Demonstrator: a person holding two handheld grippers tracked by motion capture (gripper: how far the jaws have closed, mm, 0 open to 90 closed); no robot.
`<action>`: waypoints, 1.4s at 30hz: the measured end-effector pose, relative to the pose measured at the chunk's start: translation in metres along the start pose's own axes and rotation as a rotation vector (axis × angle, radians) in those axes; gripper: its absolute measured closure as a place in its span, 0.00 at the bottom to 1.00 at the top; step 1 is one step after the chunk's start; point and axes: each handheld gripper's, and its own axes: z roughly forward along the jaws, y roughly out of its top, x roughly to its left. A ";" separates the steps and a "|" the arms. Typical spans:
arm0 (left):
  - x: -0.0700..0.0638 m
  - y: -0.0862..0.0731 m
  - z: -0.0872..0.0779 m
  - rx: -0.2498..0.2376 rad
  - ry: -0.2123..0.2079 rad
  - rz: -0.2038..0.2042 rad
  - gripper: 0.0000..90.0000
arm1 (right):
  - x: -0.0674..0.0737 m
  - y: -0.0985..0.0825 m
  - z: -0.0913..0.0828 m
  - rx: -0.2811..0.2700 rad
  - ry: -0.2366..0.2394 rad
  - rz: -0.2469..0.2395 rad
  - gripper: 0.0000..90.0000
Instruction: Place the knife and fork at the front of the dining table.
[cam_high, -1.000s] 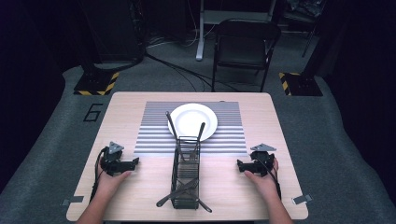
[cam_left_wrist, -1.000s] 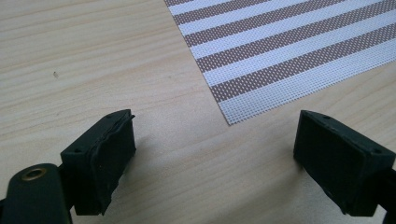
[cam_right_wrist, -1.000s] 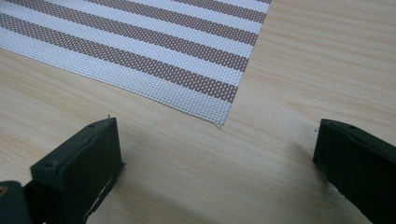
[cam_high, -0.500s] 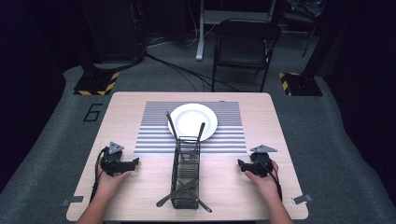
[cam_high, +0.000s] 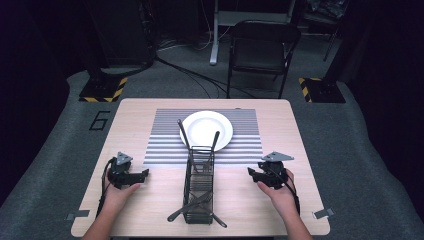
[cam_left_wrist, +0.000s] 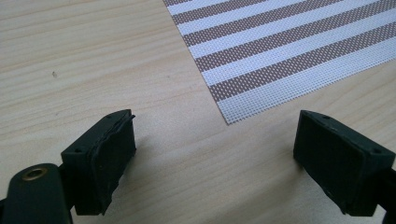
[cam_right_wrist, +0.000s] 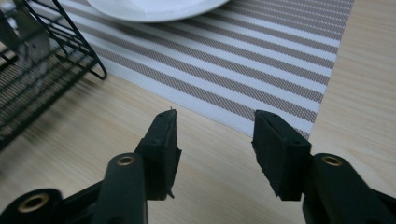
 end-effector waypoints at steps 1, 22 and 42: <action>0.000 0.000 0.000 0.000 0.000 0.000 0.14 | 0.000 0.000 0.000 0.000 0.000 0.000 0.57; -0.001 0.000 0.000 0.002 -0.002 -0.001 0.14 | 0.028 0.067 -0.021 -0.051 0.158 -0.114 0.72; -0.001 0.000 -0.001 0.006 -0.007 0.002 0.14 | 0.058 0.097 0.003 -0.067 0.270 -0.145 0.68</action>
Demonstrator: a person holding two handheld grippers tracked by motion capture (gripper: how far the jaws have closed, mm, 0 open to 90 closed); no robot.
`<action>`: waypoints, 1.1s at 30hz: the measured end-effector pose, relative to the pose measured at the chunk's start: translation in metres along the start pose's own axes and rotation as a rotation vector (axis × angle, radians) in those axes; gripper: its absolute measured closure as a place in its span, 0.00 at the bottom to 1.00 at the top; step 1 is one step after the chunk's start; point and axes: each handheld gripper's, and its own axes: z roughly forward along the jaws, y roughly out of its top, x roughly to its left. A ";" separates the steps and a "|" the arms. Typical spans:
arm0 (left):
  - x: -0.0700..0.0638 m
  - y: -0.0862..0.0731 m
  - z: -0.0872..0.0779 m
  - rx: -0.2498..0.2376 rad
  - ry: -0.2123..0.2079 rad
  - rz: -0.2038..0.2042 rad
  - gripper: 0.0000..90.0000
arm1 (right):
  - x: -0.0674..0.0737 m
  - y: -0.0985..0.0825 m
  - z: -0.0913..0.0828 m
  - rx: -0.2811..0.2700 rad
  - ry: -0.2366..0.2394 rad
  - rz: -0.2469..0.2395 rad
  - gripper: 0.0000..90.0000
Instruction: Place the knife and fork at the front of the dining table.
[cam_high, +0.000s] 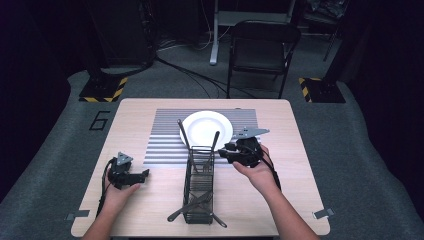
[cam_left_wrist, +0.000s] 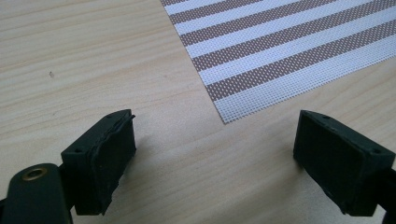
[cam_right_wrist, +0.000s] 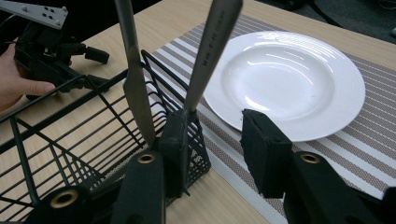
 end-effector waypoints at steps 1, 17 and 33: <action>0.000 0.000 0.000 0.000 0.000 0.000 0.14 | 0.000 0.000 0.000 0.000 0.000 0.000 0.68; 0.000 0.000 0.000 -0.001 -0.001 0.001 0.14 | 0.006 0.011 0.022 0.012 0.032 0.007 0.65; 0.000 0.000 0.000 -0.001 -0.001 0.001 0.14 | 0.007 0.022 0.036 -0.012 0.042 0.006 0.72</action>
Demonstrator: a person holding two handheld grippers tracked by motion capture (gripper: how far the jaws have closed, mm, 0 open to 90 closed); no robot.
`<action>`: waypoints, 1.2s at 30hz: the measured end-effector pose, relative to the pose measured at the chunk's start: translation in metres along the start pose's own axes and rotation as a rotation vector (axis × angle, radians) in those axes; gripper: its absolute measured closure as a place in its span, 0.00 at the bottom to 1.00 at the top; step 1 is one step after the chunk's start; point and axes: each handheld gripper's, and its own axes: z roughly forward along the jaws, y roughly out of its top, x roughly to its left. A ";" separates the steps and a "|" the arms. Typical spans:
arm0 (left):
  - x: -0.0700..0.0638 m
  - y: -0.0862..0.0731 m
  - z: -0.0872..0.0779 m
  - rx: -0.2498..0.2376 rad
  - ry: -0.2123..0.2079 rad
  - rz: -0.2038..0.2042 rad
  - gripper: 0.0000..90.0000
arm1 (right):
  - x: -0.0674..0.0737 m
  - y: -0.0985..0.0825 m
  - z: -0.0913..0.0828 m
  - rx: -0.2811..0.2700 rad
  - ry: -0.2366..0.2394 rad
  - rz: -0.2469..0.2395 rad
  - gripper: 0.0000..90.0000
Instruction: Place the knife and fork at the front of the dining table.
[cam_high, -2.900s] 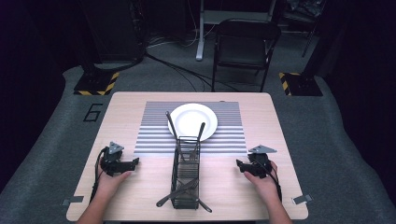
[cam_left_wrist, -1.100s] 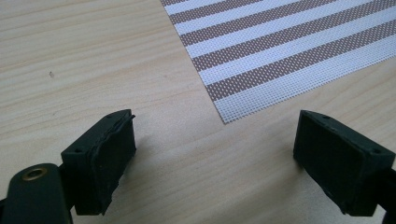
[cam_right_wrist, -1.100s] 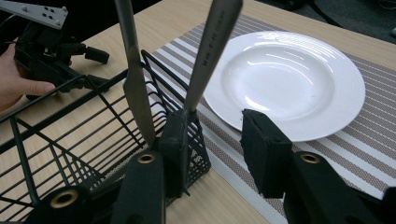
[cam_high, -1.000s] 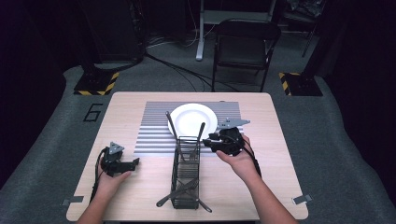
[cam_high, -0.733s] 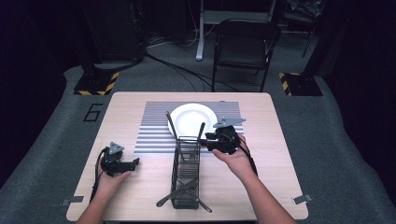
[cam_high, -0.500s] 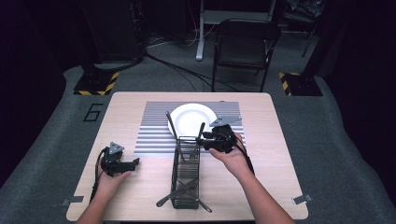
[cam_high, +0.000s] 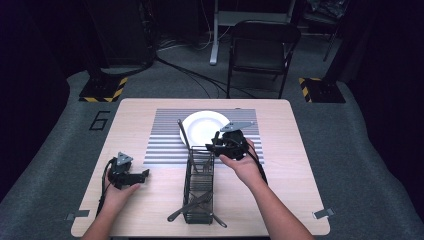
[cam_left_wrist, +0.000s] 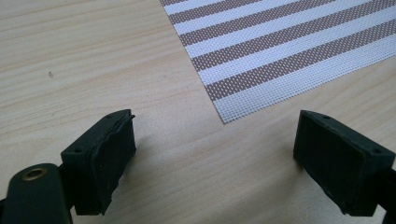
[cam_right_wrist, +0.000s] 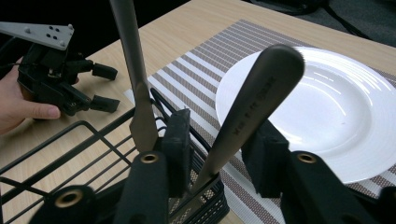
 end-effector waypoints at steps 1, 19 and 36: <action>0.000 0.000 0.000 0.000 0.000 -0.001 0.14 | 0.000 0.001 0.000 -0.005 0.000 0.002 0.73; 0.000 0.000 0.000 0.000 0.000 0.000 0.14 | 0.021 0.002 -0.015 -0.037 -0.005 -0.093 0.88; 0.000 0.000 0.000 0.000 0.000 0.000 0.14 | 0.034 -0.016 0.003 0.062 -0.009 -0.122 0.92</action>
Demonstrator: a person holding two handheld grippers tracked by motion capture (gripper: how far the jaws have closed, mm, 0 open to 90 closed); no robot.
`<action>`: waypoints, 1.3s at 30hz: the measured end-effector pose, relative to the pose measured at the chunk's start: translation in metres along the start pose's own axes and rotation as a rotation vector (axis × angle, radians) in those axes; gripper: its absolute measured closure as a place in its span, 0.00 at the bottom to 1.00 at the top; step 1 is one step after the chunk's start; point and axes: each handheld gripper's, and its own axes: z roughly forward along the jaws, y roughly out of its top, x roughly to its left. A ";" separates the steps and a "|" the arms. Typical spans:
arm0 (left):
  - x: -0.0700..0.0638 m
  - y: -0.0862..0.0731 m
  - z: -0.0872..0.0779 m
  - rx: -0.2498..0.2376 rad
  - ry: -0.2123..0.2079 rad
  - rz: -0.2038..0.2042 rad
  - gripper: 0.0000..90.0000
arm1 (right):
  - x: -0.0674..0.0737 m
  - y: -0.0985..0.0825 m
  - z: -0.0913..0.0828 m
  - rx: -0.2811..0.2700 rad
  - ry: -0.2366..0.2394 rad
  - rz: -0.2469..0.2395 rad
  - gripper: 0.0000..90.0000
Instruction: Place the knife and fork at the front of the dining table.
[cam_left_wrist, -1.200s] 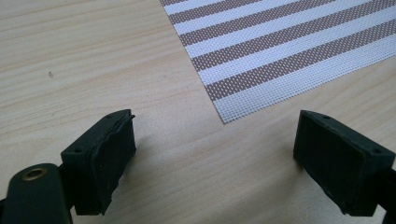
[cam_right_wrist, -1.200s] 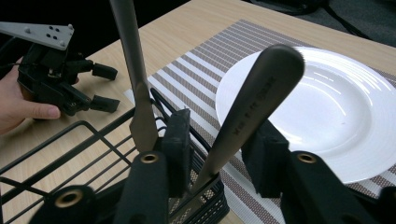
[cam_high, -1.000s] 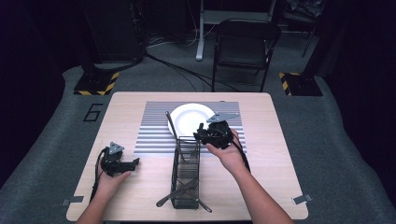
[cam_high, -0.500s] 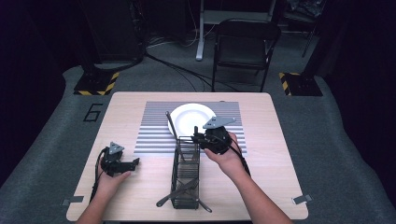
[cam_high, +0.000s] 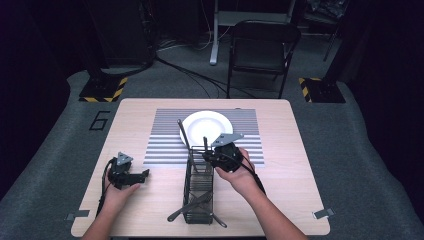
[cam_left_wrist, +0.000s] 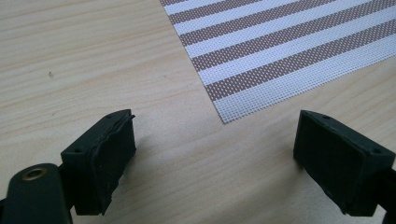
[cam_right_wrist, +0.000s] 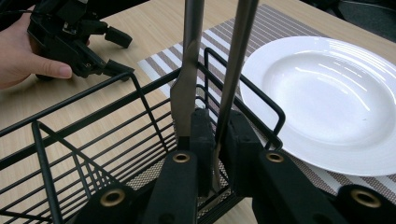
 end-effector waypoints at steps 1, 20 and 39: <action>0.000 0.000 0.000 0.000 0.000 0.000 0.14 | -0.001 0.000 0.001 0.006 0.005 -0.007 0.93; 0.000 0.000 0.000 0.000 0.000 0.000 0.14 | 0.005 0.000 0.010 0.054 -0.002 -0.038 0.96; 0.000 0.000 0.000 0.000 0.000 0.000 0.14 | 0.000 0.017 -0.010 0.047 0.057 0.011 0.96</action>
